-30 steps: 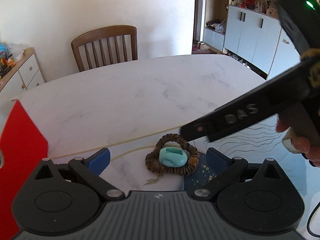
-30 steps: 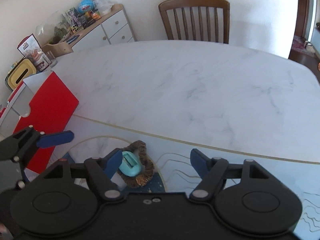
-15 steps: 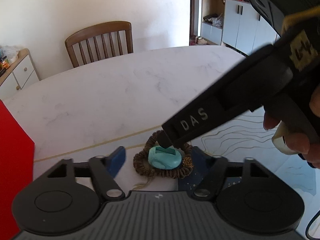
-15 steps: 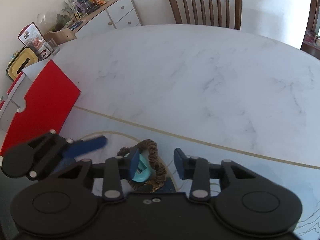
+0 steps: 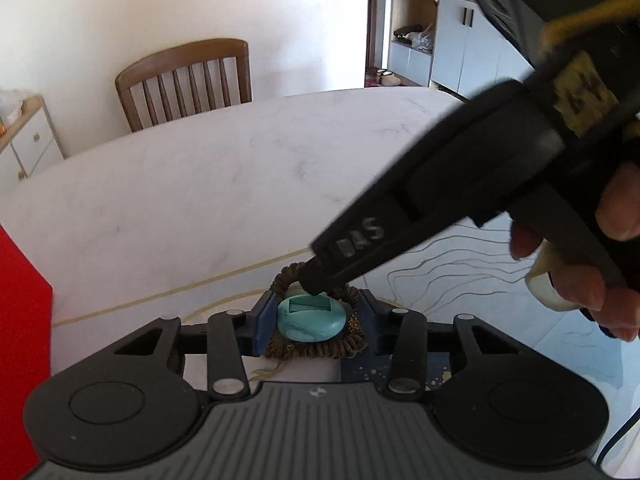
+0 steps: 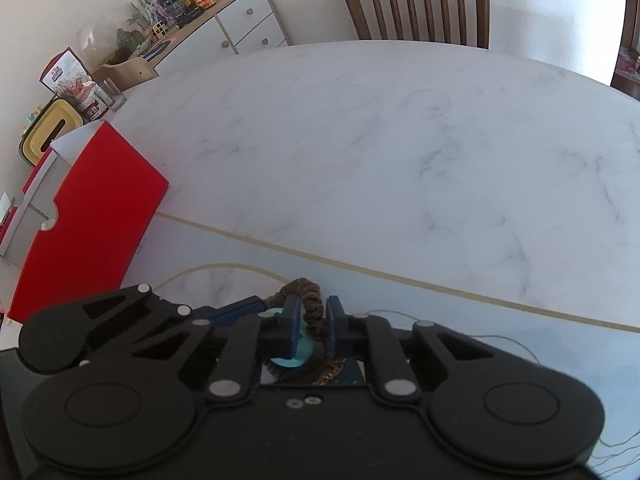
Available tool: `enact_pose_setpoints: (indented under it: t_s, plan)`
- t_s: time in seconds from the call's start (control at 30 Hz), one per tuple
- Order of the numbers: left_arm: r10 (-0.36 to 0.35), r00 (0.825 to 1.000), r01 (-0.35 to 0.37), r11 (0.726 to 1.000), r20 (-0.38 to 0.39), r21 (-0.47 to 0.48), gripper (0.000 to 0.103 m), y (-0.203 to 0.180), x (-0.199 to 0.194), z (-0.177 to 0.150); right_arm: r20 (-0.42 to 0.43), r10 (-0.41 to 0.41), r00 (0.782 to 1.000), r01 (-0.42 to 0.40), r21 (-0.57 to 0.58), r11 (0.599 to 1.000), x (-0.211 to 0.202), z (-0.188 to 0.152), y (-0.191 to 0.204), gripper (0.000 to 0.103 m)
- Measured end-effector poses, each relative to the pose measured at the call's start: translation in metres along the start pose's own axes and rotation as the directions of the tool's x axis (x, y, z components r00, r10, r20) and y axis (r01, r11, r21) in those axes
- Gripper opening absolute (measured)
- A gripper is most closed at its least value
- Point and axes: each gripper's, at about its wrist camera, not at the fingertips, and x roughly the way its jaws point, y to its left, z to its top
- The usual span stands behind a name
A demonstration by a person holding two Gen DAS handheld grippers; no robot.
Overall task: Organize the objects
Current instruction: 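Grasp the teal soap dish with the left gripper while the right grasps the brown bead bracelet, then carry the soap dish and bracelet over the red box and lower them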
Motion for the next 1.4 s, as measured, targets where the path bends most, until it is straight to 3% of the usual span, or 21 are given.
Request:
enact_pose_setpoints:
  t_s: [0.03, 0.57, 0.83, 1.4]
  plan:
    - [-0.004, 1.0, 0.004, 1.0, -0.002, -0.014, 0.036, 0.003, 0.0, 0.0, 0.0, 0.0, 1.0, 0.0, 0.002, 1.0, 0.0, 0.0, 0.0, 0.012]
    - [-0.08, 0.996, 0.082, 0.99, 0.028, -0.113, 0.036, 0.028, -0.021, 0.006, 0.039, 0.001, 0.999, -0.003, 0.049, 0.999, -0.014, -0.017, -0.012, 0.006]
    - [-0.055, 0.998, 0.059, 0.99, 0.029, -0.125, 0.036, 0.043, -0.037, 0.013, 0.088, -0.002, 0.996, -0.006, 0.091, 0.996, -0.043, -0.037, -0.016, 0.006]
    - [-0.046, 0.997, 0.057, 0.987, 0.07, -0.153, 0.036, 0.068, -0.116, -0.002, 0.224, 0.008, 0.975, -0.014, 0.025, 1.0, -0.11, -0.044, 0.047, 0.005]
